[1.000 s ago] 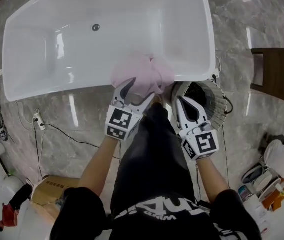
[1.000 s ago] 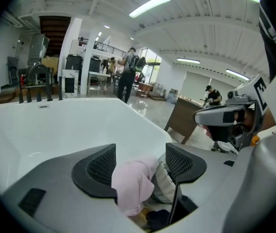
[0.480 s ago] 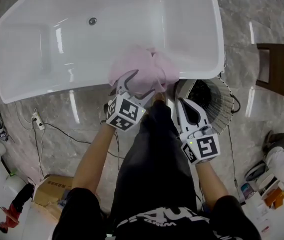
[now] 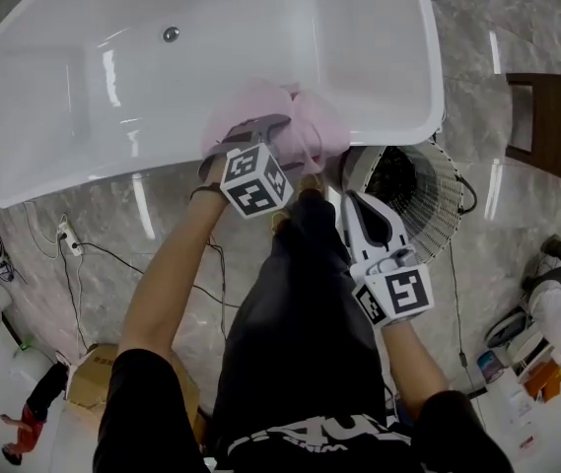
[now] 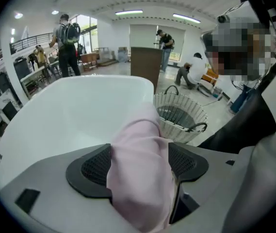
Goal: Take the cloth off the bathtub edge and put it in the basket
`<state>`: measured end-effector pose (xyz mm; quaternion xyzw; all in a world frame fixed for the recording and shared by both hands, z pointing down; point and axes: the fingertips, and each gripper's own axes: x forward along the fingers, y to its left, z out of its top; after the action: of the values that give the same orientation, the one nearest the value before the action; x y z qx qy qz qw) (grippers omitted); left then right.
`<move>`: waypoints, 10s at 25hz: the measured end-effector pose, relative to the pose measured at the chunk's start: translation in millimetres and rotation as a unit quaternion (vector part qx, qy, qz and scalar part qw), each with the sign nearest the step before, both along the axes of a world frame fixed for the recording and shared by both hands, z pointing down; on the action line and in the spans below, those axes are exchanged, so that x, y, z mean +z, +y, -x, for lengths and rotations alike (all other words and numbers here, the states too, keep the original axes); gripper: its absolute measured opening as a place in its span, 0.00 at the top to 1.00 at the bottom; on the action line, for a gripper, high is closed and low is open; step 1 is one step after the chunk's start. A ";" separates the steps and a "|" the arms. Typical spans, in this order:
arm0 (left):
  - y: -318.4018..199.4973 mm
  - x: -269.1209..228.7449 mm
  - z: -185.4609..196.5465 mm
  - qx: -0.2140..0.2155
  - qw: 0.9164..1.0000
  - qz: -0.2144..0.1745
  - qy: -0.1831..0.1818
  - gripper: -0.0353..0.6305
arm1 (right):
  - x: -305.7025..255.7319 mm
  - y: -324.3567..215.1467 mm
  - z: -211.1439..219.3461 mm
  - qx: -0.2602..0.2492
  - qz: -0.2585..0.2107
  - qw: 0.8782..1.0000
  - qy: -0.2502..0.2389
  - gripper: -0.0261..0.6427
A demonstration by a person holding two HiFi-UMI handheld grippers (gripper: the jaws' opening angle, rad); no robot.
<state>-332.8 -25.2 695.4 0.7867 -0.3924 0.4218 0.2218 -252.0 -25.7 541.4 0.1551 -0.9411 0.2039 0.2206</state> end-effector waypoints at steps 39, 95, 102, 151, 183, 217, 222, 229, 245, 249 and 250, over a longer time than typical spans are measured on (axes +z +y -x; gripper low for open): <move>1.1 -6.9 0.8 0.005 0.996 0.087 -0.015 0.83 | -7.9 0.1 -12.4 0.022 0.011 1.000 -0.007 0.94; 84.2 -399.7 -176.2 -0.175 0.952 -0.060 0.244 0.83 | -272.1 34.9 -164.1 0.097 -0.123 0.986 -0.060 0.94; 39.1 -409.6 -259.7 -0.108 0.956 -0.055 0.267 0.83 | -282.3 6.3 -257.0 0.181 -0.138 0.972 -0.051 0.94; -75.7 -208.3 -385.7 -0.016 0.974 0.087 0.209 0.83 | -105.7 -84.2 -422.9 0.358 -0.036 0.933 0.011 0.94; -82.2 104.1 -373.0 -0.052 0.986 0.133 0.091 0.58 | 169.0 -80.2 -393.8 0.351 0.073 0.932 0.048 0.94; -81.8 -120.7 -373.0 -0.117 0.972 0.087 0.184 0.93 | -15.2 -72.6 -373.5 0.310 0.043 0.949 0.030 0.94; -75.9 -208.9 -373.3 -0.116 0.970 0.052 0.208 0.93 | -95.5 -71.1 -371.1 0.293 0.028 0.956 0.006 0.94; -56.9 -307.7 -369.5 -0.110 0.966 -0.009 0.233 0.93 | -170.9 -46.6 -363.4 0.252 -0.009 0.968 -0.006 0.94; -27.7 -409.1 -339.6 -0.127 0.948 -0.137 0.259 0.93 | -261.9 -31.2 -338.9 0.203 -0.098 0.973 -0.047 0.94; -22.8 -421.0 -325.7 -0.121 0.942 -0.168 0.265 0.93 | -273.6 -32.2 -337.7 0.205 -0.112 0.971 -0.057 0.94; -20.9 -423.6 -322.3 -0.119 0.940 -0.176 0.268 0.93 | -275.6 -31.6 -337.0 0.205 -0.113 0.970 -0.060 0.94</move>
<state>-10.5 -46.1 271.8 0.8445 -0.4773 0.0897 0.2257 85.0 -57.3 265.8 0.3562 -0.9177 0.1459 0.0984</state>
